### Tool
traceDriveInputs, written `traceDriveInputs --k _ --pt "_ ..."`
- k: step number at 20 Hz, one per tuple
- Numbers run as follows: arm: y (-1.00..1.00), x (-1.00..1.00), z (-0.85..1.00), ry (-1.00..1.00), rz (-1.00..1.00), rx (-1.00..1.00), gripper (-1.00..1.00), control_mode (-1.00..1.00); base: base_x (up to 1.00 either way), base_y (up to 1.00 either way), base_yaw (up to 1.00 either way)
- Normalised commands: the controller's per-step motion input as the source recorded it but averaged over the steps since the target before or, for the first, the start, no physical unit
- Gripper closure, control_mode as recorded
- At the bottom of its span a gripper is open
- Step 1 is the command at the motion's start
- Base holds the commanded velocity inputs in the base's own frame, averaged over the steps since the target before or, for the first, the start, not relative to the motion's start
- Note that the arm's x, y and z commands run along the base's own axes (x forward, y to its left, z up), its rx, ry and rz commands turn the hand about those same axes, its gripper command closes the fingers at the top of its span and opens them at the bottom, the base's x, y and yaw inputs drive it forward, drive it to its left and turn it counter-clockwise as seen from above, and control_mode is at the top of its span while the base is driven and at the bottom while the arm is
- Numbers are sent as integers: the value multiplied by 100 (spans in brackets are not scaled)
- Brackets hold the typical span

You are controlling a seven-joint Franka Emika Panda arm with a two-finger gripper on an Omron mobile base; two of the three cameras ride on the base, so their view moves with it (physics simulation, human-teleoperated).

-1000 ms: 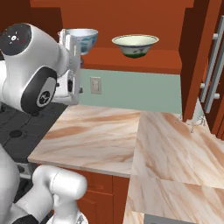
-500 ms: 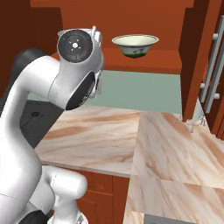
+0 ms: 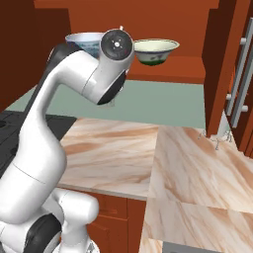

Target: Pick up the bowls from the cabinet and place each bowl in front of a stool on the dining counter.

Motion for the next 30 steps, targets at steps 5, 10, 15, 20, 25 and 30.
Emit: traceDriveInputs --k 5,10,15,20,25,30 --pt "-2 63 0 0 3 2 -100 -100 0 0 0" --pt "0 62 0 0 0 0 -100 -100 0 0 0" --pt "-12 62 4 0 0 0 -100 -100 0 0 0" --pt "-28 51 5 0 0 0 -100 -100 0 0 0" --pt "-32 36 4 0 0 0 -100 -100 0 0 0" --pt "-22 24 0 0 0 0 -100 -100 0 0 0"
